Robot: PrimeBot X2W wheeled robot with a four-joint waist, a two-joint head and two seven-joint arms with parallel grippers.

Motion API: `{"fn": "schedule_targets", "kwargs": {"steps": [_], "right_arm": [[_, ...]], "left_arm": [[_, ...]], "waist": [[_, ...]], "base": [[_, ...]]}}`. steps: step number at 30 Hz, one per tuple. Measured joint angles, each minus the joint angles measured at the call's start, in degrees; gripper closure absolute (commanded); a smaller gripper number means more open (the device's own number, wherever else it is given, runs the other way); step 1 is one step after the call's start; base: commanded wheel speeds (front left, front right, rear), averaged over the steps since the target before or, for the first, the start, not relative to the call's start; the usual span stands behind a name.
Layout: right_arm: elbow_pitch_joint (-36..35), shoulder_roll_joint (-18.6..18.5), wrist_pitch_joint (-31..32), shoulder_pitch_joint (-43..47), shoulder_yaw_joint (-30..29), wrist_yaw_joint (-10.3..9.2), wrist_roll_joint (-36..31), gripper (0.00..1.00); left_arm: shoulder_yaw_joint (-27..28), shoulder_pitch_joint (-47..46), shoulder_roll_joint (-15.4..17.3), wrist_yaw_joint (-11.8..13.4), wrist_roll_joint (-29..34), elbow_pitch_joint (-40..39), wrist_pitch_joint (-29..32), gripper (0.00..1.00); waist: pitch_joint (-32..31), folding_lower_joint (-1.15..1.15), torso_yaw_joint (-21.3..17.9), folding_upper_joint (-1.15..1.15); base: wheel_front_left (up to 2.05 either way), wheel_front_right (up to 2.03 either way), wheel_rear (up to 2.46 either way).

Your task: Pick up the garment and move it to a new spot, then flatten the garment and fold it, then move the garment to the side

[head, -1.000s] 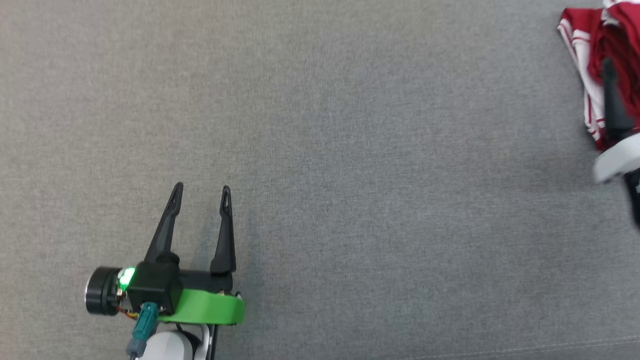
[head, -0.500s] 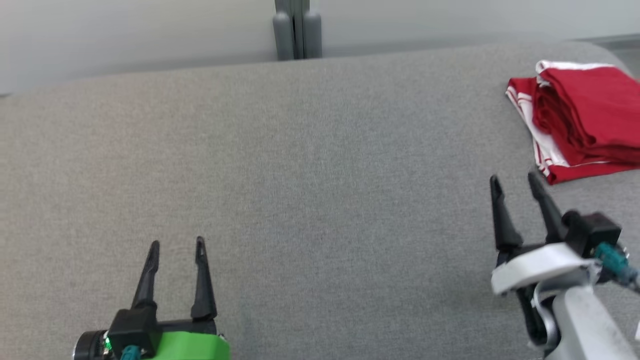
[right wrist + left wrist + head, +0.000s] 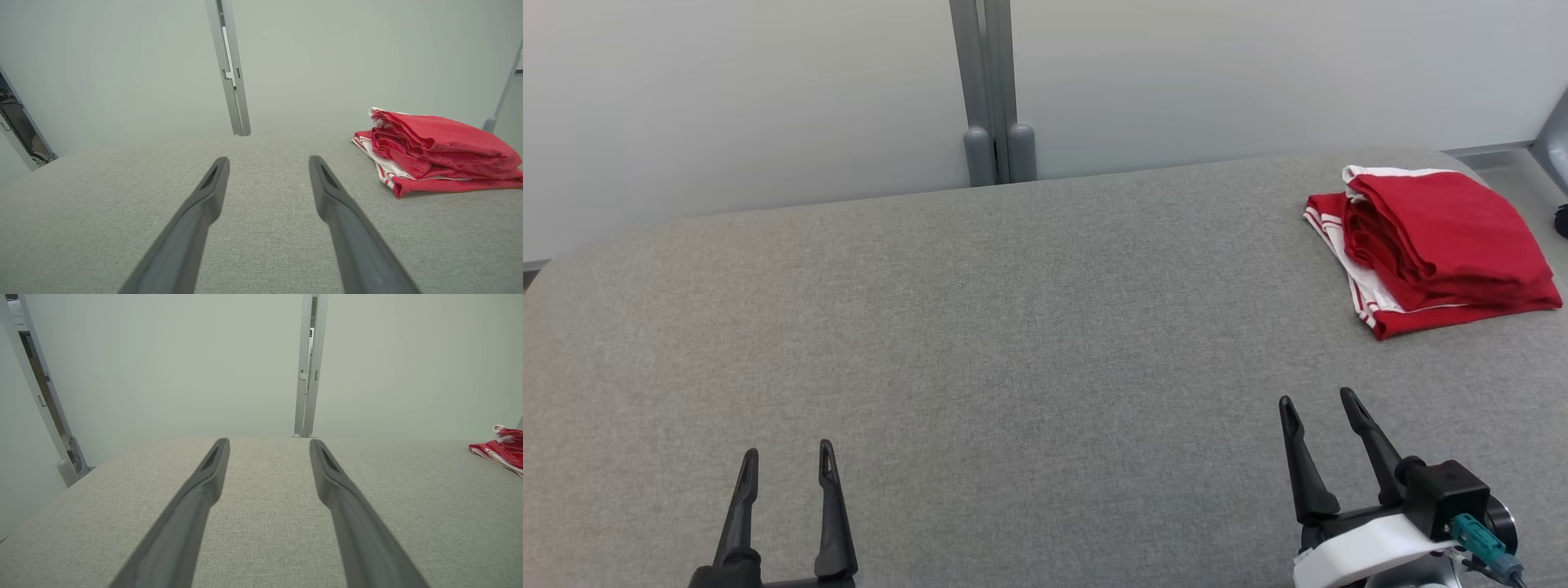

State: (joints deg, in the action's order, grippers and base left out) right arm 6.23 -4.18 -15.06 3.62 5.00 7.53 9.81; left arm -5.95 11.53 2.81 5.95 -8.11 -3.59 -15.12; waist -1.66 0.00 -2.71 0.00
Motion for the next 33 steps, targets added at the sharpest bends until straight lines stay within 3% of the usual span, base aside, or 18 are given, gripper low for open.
{"fn": "schedule_targets", "kwargs": {"steps": [33], "right_arm": [[0.92, 1.22, 0.00, 1.79, -0.07, -0.01, 0.35, 0.00]], "left_arm": [[-0.78, 1.04, 0.00, -0.74, 1.30, 1.88, 0.00, 0.00]], "waist": [[-2.02, 0.00, 0.40, 0.00]], "base": [[0.00, 0.00, 0.00]]}}
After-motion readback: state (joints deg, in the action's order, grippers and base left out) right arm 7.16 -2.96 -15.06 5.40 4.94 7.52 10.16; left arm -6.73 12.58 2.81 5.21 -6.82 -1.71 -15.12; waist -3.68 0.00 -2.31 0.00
